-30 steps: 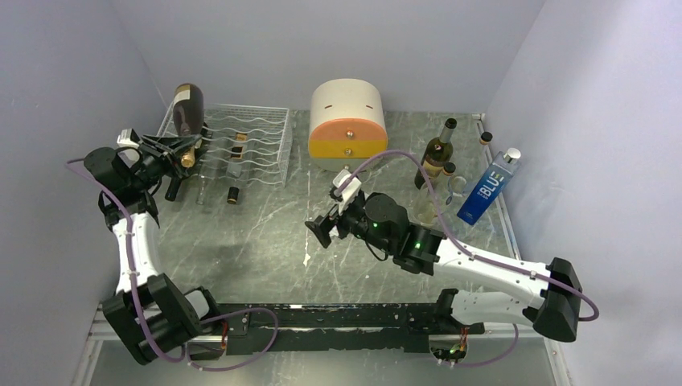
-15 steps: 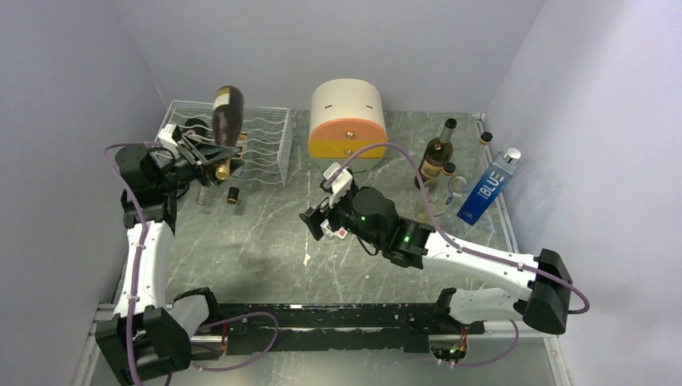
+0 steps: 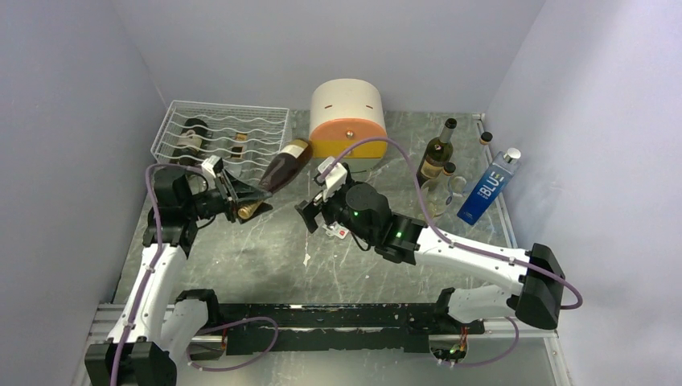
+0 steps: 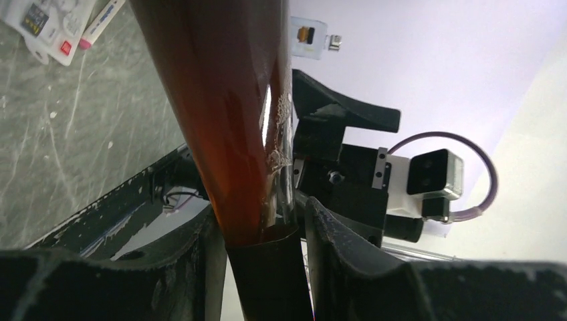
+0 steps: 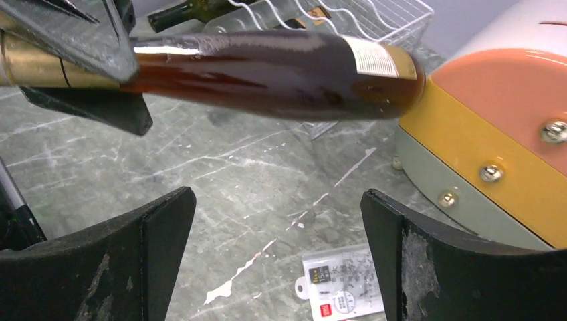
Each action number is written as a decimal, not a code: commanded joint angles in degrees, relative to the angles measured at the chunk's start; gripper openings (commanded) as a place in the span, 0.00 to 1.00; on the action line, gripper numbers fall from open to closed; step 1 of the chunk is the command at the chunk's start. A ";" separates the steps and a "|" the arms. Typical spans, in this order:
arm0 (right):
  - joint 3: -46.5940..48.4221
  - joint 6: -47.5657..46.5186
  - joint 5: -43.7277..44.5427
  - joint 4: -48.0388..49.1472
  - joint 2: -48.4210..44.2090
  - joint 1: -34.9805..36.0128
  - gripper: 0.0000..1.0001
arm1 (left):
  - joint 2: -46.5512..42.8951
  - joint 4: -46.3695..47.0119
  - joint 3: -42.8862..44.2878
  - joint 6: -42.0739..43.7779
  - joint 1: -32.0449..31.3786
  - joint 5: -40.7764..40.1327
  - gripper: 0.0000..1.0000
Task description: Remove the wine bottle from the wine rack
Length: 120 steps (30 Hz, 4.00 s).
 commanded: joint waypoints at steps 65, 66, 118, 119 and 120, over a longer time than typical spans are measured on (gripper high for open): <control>7.04 -25.52 -45.66 17.75 27.10 2.12 0.16 | -4.02 -40.11 23.56 53.09 -3.12 -20.40 0.85; 6.78 -24.61 -45.06 18.11 26.48 2.14 0.14 | -4.21 -41.10 25.60 53.50 -3.12 -24.19 0.87; -1.00 -8.01 23.41 5.97 -17.91 -6.43 0.00 | -19.93 -31.95 8.68 49.39 -3.12 -55.54 0.86; -0.31 -7.90 22.45 6.00 -16.90 -8.11 0.00 | -19.98 -31.90 8.62 49.39 -3.12 -55.43 0.86; 0.34 -7.31 21.17 6.00 -15.75 -10.43 0.00 | -20.01 -31.87 8.58 49.39 -3.11 -55.28 0.86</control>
